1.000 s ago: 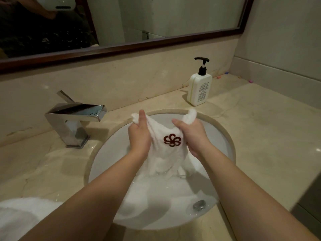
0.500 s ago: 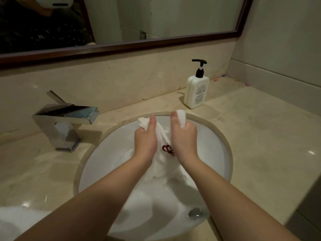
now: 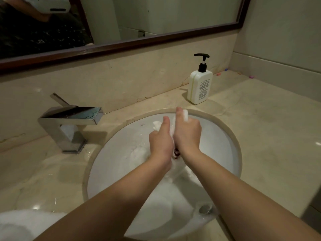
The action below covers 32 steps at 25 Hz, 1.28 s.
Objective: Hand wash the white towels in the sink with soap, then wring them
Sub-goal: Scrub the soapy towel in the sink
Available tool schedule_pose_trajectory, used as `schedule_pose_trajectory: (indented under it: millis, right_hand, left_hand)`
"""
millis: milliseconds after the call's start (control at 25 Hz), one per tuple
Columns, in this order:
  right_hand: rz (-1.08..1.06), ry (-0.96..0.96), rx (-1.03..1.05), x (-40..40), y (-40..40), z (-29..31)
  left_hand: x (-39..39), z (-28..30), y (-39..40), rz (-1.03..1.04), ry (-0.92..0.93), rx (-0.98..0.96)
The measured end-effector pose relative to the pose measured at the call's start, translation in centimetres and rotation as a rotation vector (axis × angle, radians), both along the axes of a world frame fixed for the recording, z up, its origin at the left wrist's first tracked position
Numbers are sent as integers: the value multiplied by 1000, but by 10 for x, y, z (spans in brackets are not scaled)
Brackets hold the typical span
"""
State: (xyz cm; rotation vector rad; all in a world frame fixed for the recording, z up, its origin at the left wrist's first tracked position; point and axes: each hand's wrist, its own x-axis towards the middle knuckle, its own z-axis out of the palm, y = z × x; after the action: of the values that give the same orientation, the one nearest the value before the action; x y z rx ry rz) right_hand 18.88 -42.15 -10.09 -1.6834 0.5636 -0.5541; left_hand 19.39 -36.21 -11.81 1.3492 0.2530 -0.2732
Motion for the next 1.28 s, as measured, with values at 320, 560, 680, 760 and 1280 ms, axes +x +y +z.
schedule_pose_trajectory:
  millis: [320,560,680,760,1280]
  right_hand:
    - [-54,21,30,6,-14,-12]
    - [378,135,-157,4,-46,-26]
    - [270,48,-72,8,-53,-26]
    - [197,-42,-44,4,-49,-21]
    - [108,5,-302,-6,13,-4]
  left_hand:
    - [11,1,10,16,55,-53]
    - [54,13,52,137,-119,53]
    - [55,12,60,-19,-260,242]
    - [50,8,58,-15,-421,416]
    - [14,1,11,-158,31,-196]
